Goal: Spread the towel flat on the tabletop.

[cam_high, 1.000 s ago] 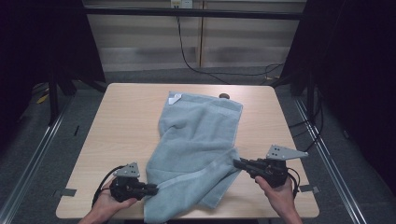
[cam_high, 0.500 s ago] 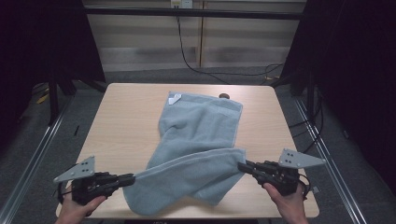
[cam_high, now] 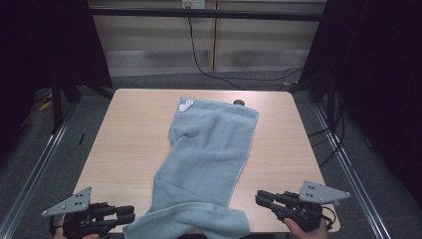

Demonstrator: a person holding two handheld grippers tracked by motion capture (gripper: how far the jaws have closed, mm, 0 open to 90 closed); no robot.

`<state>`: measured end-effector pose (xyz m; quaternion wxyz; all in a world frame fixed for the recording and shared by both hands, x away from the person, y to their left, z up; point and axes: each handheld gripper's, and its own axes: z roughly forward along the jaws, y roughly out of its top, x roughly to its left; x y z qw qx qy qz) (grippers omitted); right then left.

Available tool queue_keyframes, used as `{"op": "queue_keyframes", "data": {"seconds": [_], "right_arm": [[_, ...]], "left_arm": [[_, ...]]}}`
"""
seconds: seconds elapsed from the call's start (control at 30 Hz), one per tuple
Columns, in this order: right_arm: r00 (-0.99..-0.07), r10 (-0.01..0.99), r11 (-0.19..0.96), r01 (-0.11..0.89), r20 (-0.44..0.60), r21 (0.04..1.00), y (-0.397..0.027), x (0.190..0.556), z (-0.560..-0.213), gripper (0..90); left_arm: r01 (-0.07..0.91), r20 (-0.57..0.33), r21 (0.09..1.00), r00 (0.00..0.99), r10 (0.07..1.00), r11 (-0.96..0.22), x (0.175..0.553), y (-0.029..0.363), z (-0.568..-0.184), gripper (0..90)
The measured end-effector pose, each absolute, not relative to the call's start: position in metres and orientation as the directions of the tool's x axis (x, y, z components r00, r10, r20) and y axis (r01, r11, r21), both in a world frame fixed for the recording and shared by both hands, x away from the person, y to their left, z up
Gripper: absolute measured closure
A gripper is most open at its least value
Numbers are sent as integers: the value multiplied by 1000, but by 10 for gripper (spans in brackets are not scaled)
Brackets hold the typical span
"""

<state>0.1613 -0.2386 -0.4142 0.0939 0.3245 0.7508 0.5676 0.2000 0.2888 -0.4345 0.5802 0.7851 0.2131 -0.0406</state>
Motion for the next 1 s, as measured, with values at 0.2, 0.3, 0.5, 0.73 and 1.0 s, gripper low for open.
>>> {"op": "queue_keyframes", "data": {"seconds": [0.2, 0.3, 0.5, 0.73, 1.0], "right_arm": [[-757, 604, 258, 482, 250, 837, -211, 214, -452, 792], [-782, 562, 345, 518, 270, 783, -185, 229, -472, 779], [-789, 571, 432, 524, 226, 734, -153, 251, -492, 661], [-785, 579, 480, 545, 219, 687, -161, 243, -498, 583], [-806, 543, 490, 533, 237, 690, -178, 192, -497, 574]], "left_arm": [[423, -288, 843, 876, 387, -331, 256, 256, -448, 695], [463, -309, 787, 868, 389, -409, 281, 228, -469, 688], [466, -284, 738, 871, 402, -488, 290, 193, -494, 622], [420, -250, 724, 899, 359, -547, 252, 207, -497, 568], [381, -292, 717, 925, 244, -584, 212, 210, -493, 568]]}}
